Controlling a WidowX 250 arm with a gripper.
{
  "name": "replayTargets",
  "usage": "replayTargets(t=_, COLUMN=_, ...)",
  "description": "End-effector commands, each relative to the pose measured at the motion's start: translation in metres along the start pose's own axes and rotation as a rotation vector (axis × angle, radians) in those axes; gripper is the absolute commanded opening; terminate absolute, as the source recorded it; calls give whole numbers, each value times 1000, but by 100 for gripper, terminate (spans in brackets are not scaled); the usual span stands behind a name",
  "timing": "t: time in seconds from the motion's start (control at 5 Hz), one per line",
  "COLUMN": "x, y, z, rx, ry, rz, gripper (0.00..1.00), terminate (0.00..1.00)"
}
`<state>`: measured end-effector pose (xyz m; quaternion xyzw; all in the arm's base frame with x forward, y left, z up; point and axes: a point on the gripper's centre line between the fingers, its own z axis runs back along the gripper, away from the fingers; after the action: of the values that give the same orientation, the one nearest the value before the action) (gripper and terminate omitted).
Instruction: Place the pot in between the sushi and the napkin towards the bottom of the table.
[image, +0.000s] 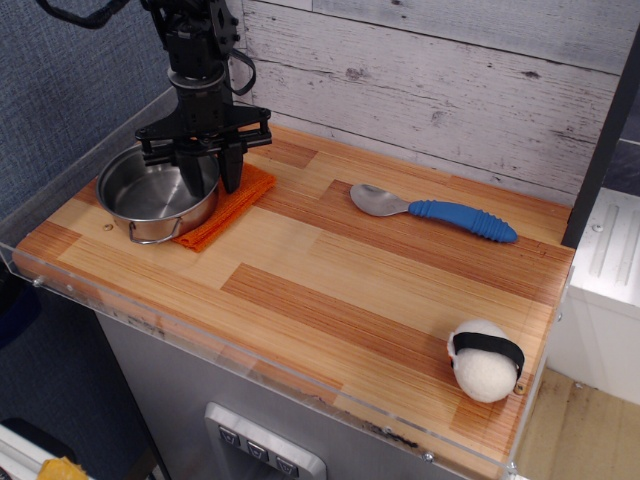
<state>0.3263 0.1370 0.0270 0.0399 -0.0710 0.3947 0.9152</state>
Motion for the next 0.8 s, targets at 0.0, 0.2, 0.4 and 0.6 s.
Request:
replayTargets(t=0.0, x=12, y=6, z=28, rx=-41, ry=-51, rz=18, gripper=0, terminate=0)
replayTargets(t=0.2, x=15, y=7, z=40, rx=-66, ry=-54, rz=24, gripper=0, terminate=0)
replayTargets(t=0.4, x=20, y=3, z=59, rx=-104, ry=-67, rz=35, gripper=0, terminate=0)
replayTargets(t=0.6, x=20, y=-1, z=84, rx=-133, ry=-91, rz=14, gripper=0, terminate=0)
